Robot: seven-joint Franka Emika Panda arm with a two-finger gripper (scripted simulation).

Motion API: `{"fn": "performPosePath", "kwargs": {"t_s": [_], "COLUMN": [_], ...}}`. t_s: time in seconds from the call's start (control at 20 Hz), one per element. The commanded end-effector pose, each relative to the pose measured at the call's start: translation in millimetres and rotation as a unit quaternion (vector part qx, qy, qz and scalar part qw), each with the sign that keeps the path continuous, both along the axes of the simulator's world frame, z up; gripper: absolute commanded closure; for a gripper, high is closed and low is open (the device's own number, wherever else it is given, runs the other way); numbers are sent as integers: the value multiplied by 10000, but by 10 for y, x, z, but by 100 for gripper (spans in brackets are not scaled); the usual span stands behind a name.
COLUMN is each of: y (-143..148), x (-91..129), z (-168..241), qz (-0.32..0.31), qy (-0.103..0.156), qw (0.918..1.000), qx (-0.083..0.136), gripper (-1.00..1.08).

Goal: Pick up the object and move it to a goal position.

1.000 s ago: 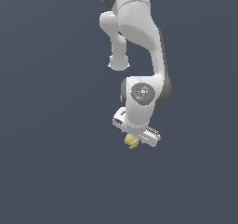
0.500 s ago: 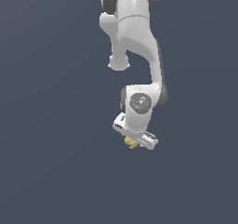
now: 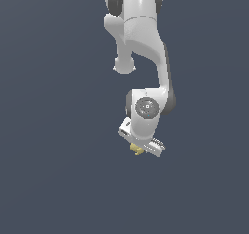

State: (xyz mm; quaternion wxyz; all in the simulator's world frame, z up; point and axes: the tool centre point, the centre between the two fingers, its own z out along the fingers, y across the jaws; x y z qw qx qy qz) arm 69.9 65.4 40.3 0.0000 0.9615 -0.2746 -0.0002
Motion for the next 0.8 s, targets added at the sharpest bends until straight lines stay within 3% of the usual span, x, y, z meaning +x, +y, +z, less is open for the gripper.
{"fn": "performPosePath", "kwargs": {"t_s": [0.0,0.35,0.75], "y": [0,86,505], "x": [1,27,161], "z": [1,11,58], "qz": [0,0,0], "qy": [-1,-1,-1], "qw": [10000,10000,10000], "qx": [0,0,0], "gripper": [108,108,108]}}
